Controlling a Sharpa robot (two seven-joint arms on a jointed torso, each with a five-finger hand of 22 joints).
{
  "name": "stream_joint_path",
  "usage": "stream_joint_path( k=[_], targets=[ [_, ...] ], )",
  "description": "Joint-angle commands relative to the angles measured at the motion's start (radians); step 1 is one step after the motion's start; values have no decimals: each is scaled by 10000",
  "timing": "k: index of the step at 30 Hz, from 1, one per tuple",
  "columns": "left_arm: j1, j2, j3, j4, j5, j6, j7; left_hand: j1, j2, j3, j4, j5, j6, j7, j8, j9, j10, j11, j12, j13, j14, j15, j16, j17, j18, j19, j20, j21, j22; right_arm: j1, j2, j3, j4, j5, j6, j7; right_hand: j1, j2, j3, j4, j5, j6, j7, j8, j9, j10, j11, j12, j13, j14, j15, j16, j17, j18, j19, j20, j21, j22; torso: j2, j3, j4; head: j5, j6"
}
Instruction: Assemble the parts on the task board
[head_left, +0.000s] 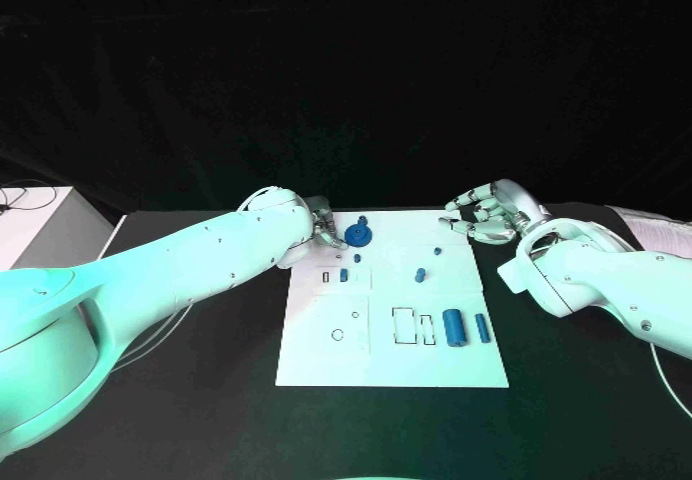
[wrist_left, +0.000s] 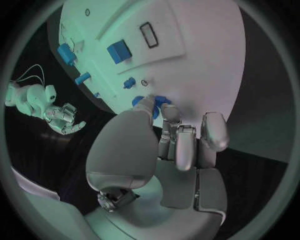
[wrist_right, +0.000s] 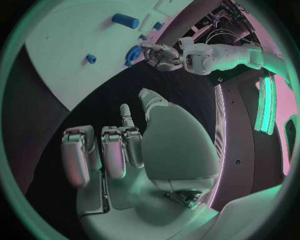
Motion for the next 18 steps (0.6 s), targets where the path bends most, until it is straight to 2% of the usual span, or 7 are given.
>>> stream_joint_path(
  k=[1,6,7,8,10,13,18],
  targets=[
    [-36,-10,-25,5,171,402,32,141,38,260,-6,68,-26,36,-162,-236,-156,10,-120,-163,489,-10,15,1202,-50,-103,5,-57,-37,0,3,5,15,-80,108,82,-79,18,53,12,38,-80,11,32,5,643,78,-43,2263,972,66,-42,2412,13,899,38,-35,2426,7,-3,-1,21,15],
    [-37,-68,-26,69,320,414,91,173,20,1023,-6,89,14,70,-371,-554,-297,38,-291,-421,459,21,-2,1152,-31,-183,34,-103,-107,0,-2,5,15,-80,110,82,-79,18,53,12,38,-80,11,32,5,643,78,-43,2263,972,66,-42,2412,13,899,38,-35,2426,8,-9,-2,37,40],
    [-39,-96,-25,95,391,399,114,80,-138,1694,-7,82,46,98,-433,-706,-344,66,-360,-548,445,48,-7,1131,-25,-208,52,-116,-116,0,-3,5,15,-80,111,83,-79,18,53,12,38,-80,11,32,5,643,78,-43,2263,972,66,-42,2412,13,899,38,-35,2426,7,-11,-1,34,45],
    [-39,-114,-25,110,435,379,121,35,-204,2082,-9,87,20,114,-463,-769,-395,65,-412,-637,436,54,-11,1115,-16,-245,62,-138,-152,0,-4,5,14,-80,112,83,-79,18,53,12,38,-80,11,32,5,643,78,-43,2263,972,66,-42,2412,13,899,38,-35,2426,6,-13,-1,35,44],
    [-40,-143,-24,132,494,320,119,-5,-252,2598,-18,89,-26,123,-480,-822,-465,82,-482,-760,427,63,-14,1101,-8,-275,70,-157,-178,0,-5,5,14,-80,106,82,-79,18,53,12,38,-80,11,32,5,643,78,-43,2263,972,66,-42,2412,13,899,38,-35,2426,6,-13,1,35,42],
    [-41,-194,-22,158,592,256,106,-171,-199,3563,-39,54,-196,197,-527,-925,-544,146,-587,-961,423,113,-7,1101,-6,-290,97,-166,-182,0,-7,5,10,-80,99,83,-79,18,53,12,38,-80,11,32,5,643,78,-43,2263,972,66,-42,2412,13,899,38,-35,2426,8,-10,0,35,49],
    [-42,-270,-20,212,745,330,89,-277,-215,4215,-69,36,-311,247,-476,-940,-629,194,-665,-1123,418,149,-3,1096,5,-332,126,-192,-221,0,-12,5,4,-80,98,83,-79,18,53,12,38,-80,11,32,5,643,78,-43,2263,972,66,-42,2412,13,899,38,-35,2426,7,-11,2,26,45]
  ],
)
